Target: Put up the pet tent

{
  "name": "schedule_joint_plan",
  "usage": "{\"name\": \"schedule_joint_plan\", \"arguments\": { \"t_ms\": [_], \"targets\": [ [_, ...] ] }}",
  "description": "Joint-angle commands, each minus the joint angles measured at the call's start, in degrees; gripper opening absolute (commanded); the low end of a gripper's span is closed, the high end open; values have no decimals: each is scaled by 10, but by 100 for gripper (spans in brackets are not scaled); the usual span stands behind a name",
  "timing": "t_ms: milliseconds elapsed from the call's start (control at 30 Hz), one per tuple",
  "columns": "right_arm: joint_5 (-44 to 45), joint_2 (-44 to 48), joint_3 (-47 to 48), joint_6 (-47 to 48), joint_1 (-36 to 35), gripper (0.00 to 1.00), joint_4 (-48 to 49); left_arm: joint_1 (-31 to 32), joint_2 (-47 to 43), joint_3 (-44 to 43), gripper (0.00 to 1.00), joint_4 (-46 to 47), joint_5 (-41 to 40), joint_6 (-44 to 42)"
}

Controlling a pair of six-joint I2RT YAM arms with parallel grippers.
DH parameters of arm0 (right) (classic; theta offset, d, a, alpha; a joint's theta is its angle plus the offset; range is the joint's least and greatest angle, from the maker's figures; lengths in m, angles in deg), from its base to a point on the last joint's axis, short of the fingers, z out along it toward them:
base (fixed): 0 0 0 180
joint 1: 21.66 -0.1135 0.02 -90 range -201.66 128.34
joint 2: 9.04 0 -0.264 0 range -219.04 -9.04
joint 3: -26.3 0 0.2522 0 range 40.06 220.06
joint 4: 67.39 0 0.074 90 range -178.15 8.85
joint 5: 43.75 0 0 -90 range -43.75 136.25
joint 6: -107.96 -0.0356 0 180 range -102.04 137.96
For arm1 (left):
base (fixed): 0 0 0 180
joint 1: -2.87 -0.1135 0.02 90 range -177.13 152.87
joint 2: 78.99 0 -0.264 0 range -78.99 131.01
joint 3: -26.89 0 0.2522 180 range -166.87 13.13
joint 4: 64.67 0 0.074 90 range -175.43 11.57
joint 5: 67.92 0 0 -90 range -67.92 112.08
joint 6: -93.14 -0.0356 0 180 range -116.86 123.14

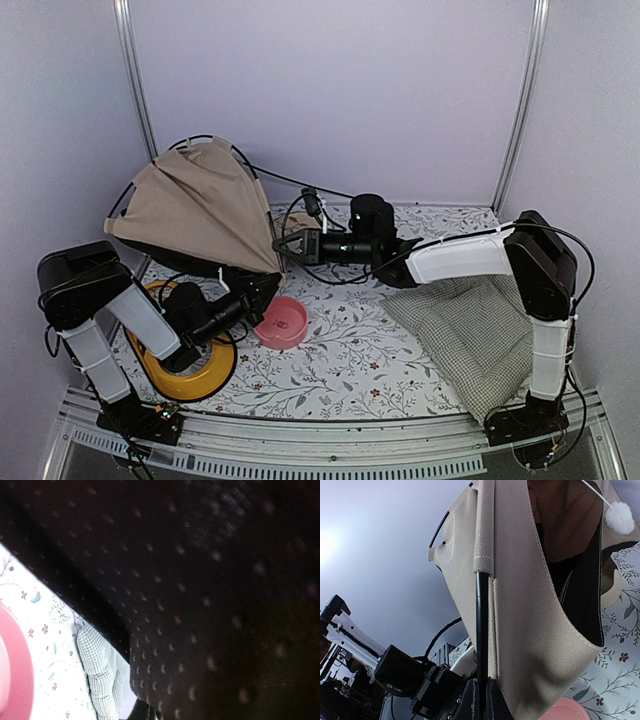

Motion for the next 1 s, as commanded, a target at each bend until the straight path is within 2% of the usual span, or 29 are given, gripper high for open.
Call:
{"name": "schedule_joint_plan", "arguments": {
  "t_ms": [0,367,700,800,967],
  "targets": [
    [58,37,-2,5,6,0,69,48,7,9,0,135,120,-12],
    [63,25,-7,-6,25,0,78,47,-37,10,0,100,122,-36],
    [47,27,-10,19,-5,0,73,46,-23,-11,0,102,134,-32],
    [53,31,-17,21,13,0,73,47,-29,-7,9,93,134,-34],
    [46,34,-5,11,38,0,70,48,-75,21,36,37,115,-51]
  ]
}}
